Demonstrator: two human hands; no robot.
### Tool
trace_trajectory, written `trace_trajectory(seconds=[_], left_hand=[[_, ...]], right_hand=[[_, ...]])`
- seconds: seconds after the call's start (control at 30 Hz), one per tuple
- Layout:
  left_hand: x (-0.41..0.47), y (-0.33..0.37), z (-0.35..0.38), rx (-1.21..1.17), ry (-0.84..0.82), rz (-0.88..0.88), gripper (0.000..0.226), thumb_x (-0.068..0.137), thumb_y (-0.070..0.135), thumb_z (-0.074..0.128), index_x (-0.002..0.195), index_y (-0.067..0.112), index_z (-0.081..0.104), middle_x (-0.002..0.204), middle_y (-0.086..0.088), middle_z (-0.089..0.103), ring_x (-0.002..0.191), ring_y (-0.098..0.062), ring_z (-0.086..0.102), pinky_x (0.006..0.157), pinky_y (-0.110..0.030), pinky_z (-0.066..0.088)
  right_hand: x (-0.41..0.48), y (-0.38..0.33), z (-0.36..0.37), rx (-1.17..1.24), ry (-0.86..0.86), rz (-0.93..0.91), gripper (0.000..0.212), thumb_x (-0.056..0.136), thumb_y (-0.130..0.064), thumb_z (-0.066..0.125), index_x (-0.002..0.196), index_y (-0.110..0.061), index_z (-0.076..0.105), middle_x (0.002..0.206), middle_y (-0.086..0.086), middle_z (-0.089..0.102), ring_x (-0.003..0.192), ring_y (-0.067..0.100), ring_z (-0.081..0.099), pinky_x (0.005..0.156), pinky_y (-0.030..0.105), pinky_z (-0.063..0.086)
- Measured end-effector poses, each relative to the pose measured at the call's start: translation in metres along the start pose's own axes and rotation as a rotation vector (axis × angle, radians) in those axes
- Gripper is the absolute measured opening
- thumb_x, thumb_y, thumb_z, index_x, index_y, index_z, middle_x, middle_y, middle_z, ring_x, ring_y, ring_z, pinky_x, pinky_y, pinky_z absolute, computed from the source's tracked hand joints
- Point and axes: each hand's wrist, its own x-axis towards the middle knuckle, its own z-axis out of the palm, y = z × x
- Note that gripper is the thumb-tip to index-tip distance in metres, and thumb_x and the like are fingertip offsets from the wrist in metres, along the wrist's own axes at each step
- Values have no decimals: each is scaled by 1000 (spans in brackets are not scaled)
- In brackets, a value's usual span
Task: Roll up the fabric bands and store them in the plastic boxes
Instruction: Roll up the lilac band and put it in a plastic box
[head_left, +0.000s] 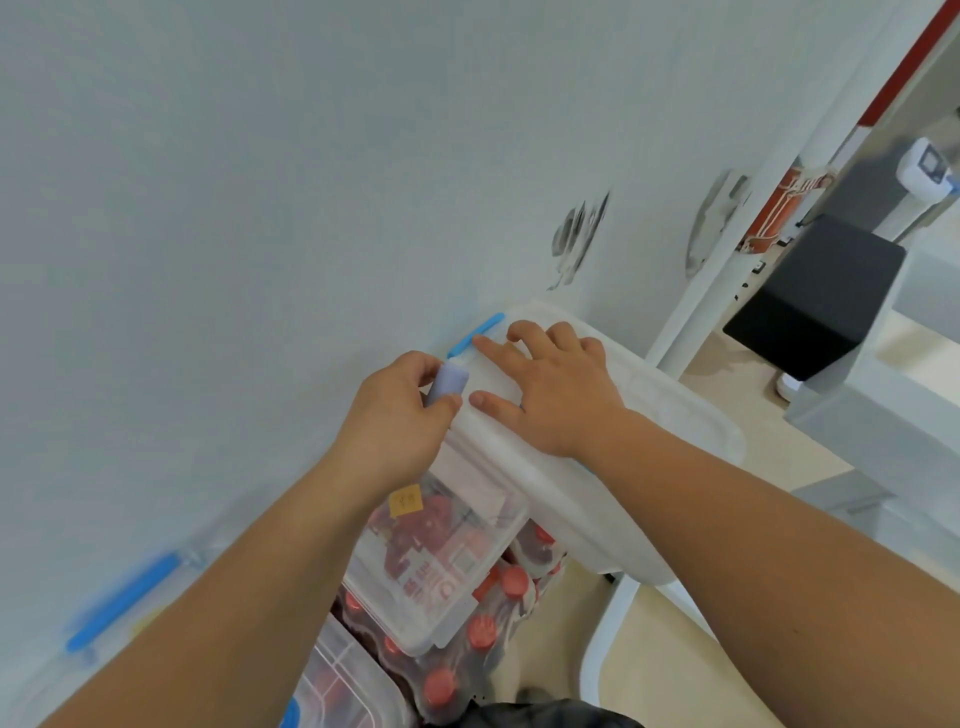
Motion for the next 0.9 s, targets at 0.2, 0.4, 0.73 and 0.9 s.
trace_trajectory(seconds=[0.2,0.4,0.73,0.9], left_hand=[[1,-1,-4,-55,-26,-36,17,96,37,60,107,25,63,99,10,67,82,-6,64,66,-24,47],[-6,4,-7,-114,20,5,14,97,37,60,105,27,63,87,10,67,68,3,60,62,-22,43],[-34,24,28,-83,-83,180,4,96,47,57,97,44,59,83,11,64,68,-2,58,59,-12,43],[-32,17,44,-82,-73,122,14,97,41,58,110,34,61,87,11,65,71,0,59,63,-19,43]], right_hand=[[5,-7,-6,21,-36,19,76,86,-82,16,154,-49,17,148,-3,34,130,28,35,105,52,32],[-30,17,-19,339,66,99,68,90,-62,57,148,-29,45,143,-1,47,132,23,39,113,35,31],[-93,35,-15,155,100,302,42,90,-54,61,125,-30,63,123,-5,56,111,20,51,93,36,48],[-99,29,-16,262,91,241,33,93,-52,58,120,-33,60,124,-5,61,102,20,59,89,38,50]])
